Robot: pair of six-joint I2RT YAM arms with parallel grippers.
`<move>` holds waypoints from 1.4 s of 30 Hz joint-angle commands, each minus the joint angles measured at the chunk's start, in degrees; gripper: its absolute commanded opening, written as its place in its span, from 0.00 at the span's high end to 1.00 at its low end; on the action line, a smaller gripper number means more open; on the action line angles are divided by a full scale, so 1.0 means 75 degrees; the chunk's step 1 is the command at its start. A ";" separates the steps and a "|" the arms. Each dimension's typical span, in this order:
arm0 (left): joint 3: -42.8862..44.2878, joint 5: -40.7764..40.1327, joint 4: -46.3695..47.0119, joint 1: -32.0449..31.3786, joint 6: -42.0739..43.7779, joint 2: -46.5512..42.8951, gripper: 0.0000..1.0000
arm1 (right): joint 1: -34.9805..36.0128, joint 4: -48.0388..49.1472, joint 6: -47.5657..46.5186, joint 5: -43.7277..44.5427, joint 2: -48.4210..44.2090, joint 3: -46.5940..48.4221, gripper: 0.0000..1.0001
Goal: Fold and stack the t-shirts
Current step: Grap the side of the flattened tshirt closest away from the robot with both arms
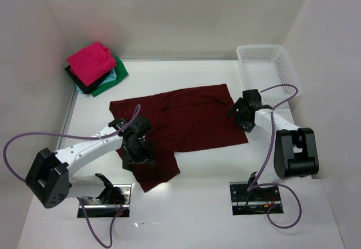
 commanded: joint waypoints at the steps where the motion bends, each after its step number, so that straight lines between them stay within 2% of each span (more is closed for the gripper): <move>1: 0.0043 -0.0171 -0.0376 -0.0339 -0.0373 0.0512 0.13 | -0.0025 -0.0128 0.0218 0.0250 -0.0112 -0.0153 0.12; 7: -0.0050 -0.0241 0.0325 -0.0868 -0.0793 0.1229 0.12 | -0.0025 0.0083 0.0371 0.0098 -0.0205 -0.0306 0.10; 17: -0.0918 -0.0241 0.1113 -0.0869 -0.1603 0.0890 0.11 | -0.0025 0.0083 0.0371 0.0028 -0.0370 -0.0376 0.09; 29: -0.1409 -0.0675 0.1476 -0.0869 -0.2083 0.0866 0.18 | -0.0025 0.0154 0.0300 -0.0043 -0.0370 -0.0376 0.09; 34: -0.1621 -0.0827 0.1745 -0.0869 -0.2248 0.0866 0.31 | -0.0025 0.0154 0.0300 0.0028 -0.0440 -0.0376 0.09; 35: -0.1621 -0.0827 0.1827 -0.0869 -0.2329 0.0797 0.40 | -0.0025 0.0154 0.0300 0.0028 -0.0440 -0.0376 0.09; 38: -0.1621 -0.0898 0.1827 -0.0869 -0.2330 0.0796 0.52 | -0.0095 0.0154 0.0371 0.0098 -0.0440 -0.0376 0.09; 39: -0.1621 -0.0898 0.1827 -0.0869 -0.2330 0.0796 0.61 | -0.0095 0.0154 0.0371 0.0098 -0.0440 -0.0376 0.09; 42: -0.1527 -0.0967 0.1827 -0.0869 -0.2330 0.0796 0.75 | -0.0095 0.0072 0.0371 0.0168 -0.0440 -0.0376 0.09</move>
